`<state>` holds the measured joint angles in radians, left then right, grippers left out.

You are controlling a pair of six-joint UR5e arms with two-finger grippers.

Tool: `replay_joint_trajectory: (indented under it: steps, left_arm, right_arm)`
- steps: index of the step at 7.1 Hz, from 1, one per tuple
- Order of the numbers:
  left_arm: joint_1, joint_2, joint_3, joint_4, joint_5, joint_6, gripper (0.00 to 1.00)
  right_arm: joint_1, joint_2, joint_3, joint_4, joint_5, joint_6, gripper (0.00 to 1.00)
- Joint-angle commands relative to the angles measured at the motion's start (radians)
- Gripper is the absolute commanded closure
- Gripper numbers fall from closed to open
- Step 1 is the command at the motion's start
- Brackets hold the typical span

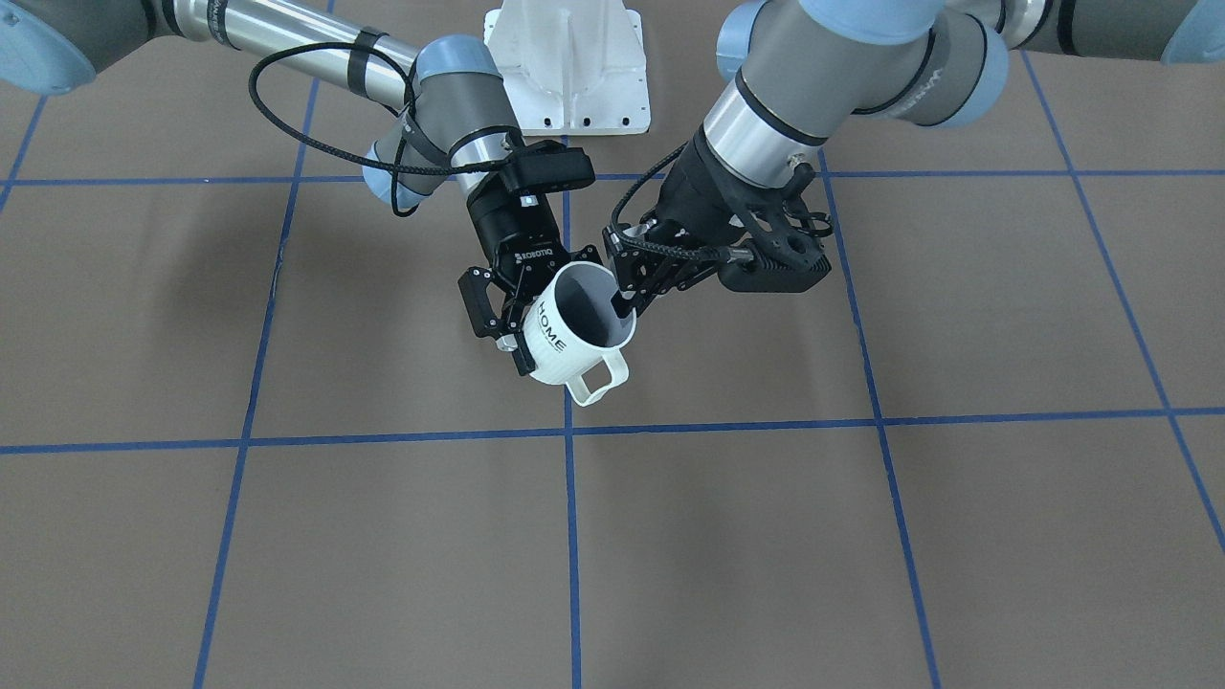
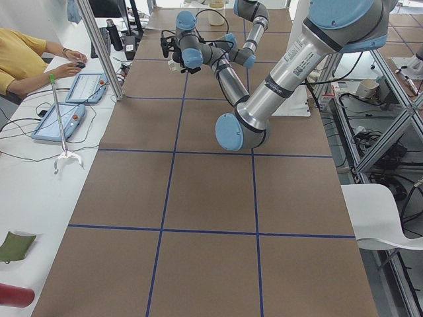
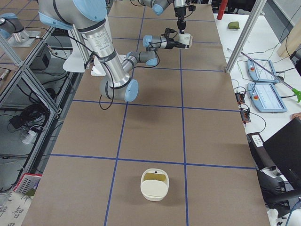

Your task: Left arm hands cup to right arm to dump lemon

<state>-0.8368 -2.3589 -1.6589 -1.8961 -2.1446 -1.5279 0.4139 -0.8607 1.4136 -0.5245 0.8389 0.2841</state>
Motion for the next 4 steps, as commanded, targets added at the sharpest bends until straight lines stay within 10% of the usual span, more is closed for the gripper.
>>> replay_joint_trajectory:
  steps: [1, 4]
  left_arm:
    - [-0.001, 0.000, 0.001, 0.002, 0.000, 0.002, 1.00]
    - [-0.001, 0.001, 0.005, 0.002, 0.000, 0.003, 1.00]
  right_arm:
    - [-0.004, -0.001, -0.001, 0.001, -0.003, 0.003, 0.01]
    - [-0.010, -0.021, 0.002, 0.004, -0.003, 0.001, 0.01]
